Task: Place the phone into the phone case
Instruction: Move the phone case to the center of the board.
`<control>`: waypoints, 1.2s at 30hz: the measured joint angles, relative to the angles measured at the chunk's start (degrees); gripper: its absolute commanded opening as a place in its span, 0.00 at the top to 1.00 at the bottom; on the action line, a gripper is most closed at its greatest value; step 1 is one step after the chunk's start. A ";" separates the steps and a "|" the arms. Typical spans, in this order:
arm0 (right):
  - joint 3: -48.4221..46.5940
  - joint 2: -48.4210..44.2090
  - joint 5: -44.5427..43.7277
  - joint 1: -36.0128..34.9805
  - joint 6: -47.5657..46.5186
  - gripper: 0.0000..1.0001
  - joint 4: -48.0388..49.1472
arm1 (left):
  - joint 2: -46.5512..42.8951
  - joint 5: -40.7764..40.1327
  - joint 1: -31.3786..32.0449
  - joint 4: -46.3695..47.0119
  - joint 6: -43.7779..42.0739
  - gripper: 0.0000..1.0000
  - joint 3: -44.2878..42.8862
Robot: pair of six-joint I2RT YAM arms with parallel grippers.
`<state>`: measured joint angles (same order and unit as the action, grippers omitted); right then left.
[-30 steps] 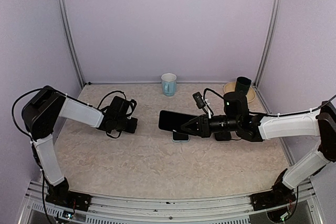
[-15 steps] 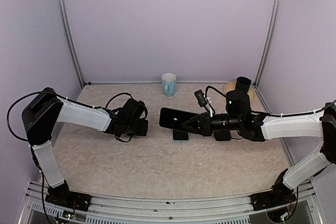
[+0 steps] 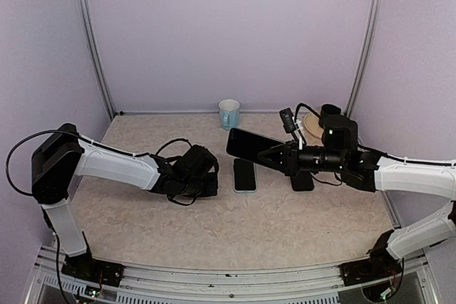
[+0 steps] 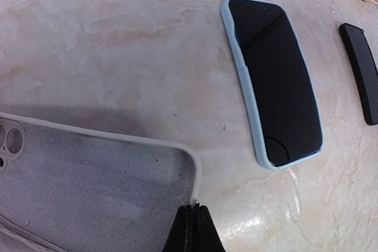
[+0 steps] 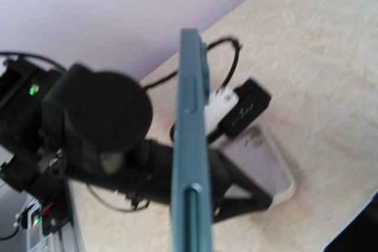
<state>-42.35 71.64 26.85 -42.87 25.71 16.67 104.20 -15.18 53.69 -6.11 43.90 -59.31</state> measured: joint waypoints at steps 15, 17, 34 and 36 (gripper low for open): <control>1.90 -6.29 -9.42 1.14 -0.59 1.00 -4.63 | 6.38 2.25 1.86 1.62 4.92 0.91 -3.48; 1.90 -6.29 -9.79 1.18 -0.57 1.00 -4.85 | 6.47 2.56 1.86 1.66 4.96 0.88 -3.58; 1.90 -5.81 -11.54 1.84 2.36 1.00 -5.16 | -3.37 3.65 -1.38 4.92 3.17 0.52 -1.03; 1.79 -4.90 -11.26 1.86 2.45 1.00 -5.31 | -6.47 3.61 -3.17 5.84 2.91 0.49 0.63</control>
<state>-40.56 66.74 15.59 -41.01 28.16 11.35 97.73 -11.57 50.52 -0.27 46.81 -58.67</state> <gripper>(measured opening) 0.054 0.471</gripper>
